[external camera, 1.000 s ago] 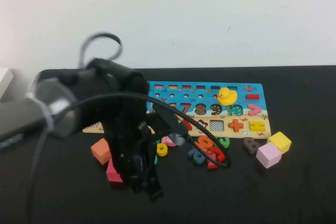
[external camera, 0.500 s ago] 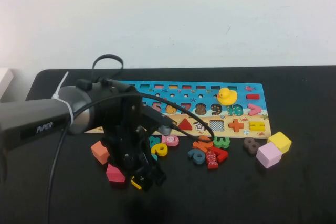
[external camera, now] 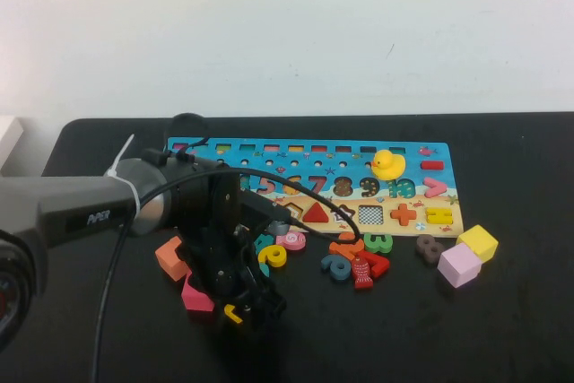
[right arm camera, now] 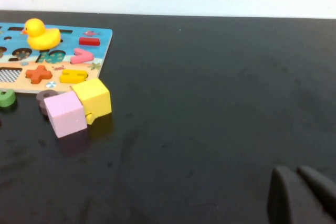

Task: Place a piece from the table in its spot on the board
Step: Pick up the "Pentagon", then place the "Pentagon" into the hole of the Pentagon

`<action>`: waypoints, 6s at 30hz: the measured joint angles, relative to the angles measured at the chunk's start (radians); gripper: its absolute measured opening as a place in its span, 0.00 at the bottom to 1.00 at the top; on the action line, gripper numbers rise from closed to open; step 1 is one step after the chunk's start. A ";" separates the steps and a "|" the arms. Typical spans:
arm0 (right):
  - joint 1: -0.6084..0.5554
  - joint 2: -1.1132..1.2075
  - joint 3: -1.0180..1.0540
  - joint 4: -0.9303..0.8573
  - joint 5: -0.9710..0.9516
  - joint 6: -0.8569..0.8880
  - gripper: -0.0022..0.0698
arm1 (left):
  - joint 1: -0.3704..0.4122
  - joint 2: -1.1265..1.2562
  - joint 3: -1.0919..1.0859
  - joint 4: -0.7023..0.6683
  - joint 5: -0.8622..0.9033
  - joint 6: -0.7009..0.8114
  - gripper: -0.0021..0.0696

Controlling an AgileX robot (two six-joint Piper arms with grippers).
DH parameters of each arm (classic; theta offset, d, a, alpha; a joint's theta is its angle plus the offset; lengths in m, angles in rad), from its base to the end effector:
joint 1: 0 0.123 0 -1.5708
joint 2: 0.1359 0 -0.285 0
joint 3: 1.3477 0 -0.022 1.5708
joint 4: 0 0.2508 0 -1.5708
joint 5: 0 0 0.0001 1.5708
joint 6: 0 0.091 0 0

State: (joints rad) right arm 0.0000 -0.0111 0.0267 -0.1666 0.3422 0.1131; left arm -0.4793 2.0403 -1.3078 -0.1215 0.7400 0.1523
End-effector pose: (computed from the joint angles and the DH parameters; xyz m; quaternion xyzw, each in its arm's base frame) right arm 0.0534 -0.0051 0.1744 -0.0006 0.7946 -0.0355 0.6061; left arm 0.3451 -0.1877 0.1350 0.2698 0.9574 -0.0594 0.0839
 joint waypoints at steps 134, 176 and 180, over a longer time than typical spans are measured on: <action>0.000 0.000 0.000 0.000 0.000 0.014 0.06 | 0.019 0.562 -1.095 0.045 0.391 -0.075 0.46; 0.000 0.000 0.000 0.000 0.000 0.014 0.06 | 0.019 0.564 -1.096 0.076 0.376 -0.090 0.52; 0.000 0.000 0.000 0.000 0.000 0.014 0.06 | 0.019 0.564 -1.096 0.076 0.349 -0.090 0.44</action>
State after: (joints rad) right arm 0.0000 -0.0111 0.0267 -0.1666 0.3422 0.1273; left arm -0.4602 2.6047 -2.4042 -0.0455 1.0894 0.0620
